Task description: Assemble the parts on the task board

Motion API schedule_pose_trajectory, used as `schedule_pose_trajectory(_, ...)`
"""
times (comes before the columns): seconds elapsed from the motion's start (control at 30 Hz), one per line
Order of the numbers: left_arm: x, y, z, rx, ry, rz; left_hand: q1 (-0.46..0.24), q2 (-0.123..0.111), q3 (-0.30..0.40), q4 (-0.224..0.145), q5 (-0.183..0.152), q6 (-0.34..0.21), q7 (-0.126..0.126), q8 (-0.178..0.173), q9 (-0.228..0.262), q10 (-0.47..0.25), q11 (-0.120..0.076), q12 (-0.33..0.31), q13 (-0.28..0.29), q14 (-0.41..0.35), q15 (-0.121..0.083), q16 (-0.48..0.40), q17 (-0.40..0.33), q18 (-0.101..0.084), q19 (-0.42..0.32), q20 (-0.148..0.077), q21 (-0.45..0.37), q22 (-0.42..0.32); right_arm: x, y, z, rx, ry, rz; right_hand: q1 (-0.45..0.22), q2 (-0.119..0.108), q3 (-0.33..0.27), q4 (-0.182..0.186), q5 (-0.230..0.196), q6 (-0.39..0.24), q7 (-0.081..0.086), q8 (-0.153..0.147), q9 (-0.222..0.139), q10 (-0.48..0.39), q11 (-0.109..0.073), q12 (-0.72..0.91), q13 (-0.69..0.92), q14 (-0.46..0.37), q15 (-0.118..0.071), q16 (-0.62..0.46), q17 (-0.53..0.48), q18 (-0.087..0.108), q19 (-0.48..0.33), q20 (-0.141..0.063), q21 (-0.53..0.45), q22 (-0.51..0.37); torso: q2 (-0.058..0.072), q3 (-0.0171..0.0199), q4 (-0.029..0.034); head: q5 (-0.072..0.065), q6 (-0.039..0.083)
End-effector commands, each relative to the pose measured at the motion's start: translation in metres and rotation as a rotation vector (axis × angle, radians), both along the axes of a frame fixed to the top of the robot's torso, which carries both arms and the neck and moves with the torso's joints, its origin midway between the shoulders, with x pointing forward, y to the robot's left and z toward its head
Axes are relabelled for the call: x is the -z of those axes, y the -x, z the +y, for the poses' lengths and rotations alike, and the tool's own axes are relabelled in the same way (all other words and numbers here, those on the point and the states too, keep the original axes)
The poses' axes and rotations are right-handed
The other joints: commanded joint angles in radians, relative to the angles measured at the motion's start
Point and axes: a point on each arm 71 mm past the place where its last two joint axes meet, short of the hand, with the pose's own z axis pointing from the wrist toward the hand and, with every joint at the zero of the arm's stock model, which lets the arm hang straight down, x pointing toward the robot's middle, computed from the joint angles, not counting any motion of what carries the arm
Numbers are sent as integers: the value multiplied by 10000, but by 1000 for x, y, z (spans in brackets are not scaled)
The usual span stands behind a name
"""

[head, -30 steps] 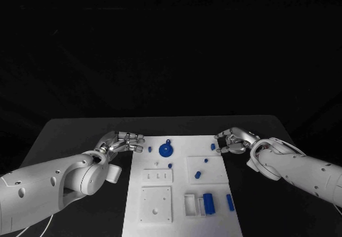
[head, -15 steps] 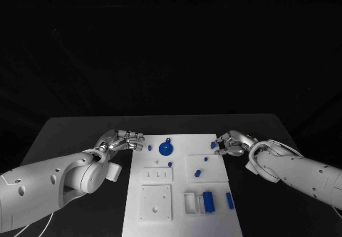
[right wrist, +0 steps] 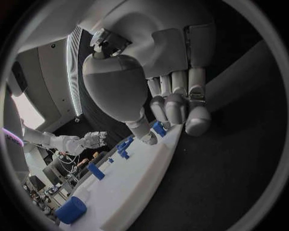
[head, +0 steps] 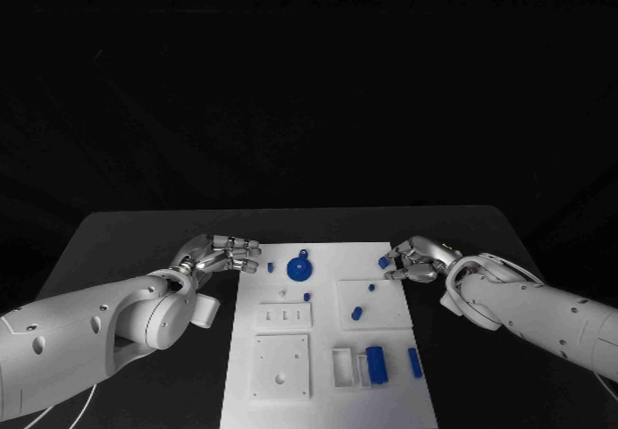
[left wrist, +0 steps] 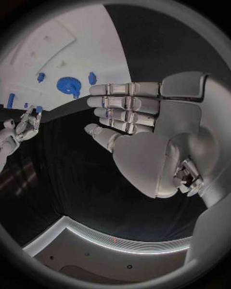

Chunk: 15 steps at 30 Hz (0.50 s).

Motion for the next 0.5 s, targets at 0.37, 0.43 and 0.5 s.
schedule_pose_trajectory(0.37, -1, 1, -2, 187, 96, -50, -55, -32, 47, 23, -10, -51, 4, 9, -11, -59, -1, -17, 6, 34, 36, -15, -1, 27, 25, -13, 36, 0, 1, -2, 1, 153, 42, -215, 52, 48, 353, 45, -521, -145, 105, 17, 15, -53, 111, 54, -35, -17, 63, 19, -11, 3, 21, 112, -65, 951, -3, 5, -2, -3, -13)
schedule_pose_trajectory(0.43, -1, 1, -2, 190, 96, -50, -55, -32, 47, 23, -10, -51, 4, 9, -11, -59, -1, -17, 6, 34, 36, -15, -1, 27, 25, -13, 36, 0, 1, -2, 0, 179, 41, -217, 25, 19, 575, -22, -584, -205, 90, 17, 12, -52, 97, 56, -41, -18, 54, 14, -15, -3, 15, 104, -67, 950, -8, 1, -1, 0, -17)
schedule_pose_trajectory(0.5, -1, 1, -2, 189, 94, -50, -55, -32, 47, 23, -10, -51, 4, 9, -11, -59, -1, -17, 6, 34, 36, -15, -1, 27, 25, -13, 36, 0, 2, -2, -1, 197, 45, -215, 132, 34, 823, -168, -698, -232, 83, 12, 9, -67, 82, 46, -46, -24, 41, 6, -19, -1, 4, 95, -79, 947, -11, 3, 1, 0, -15)
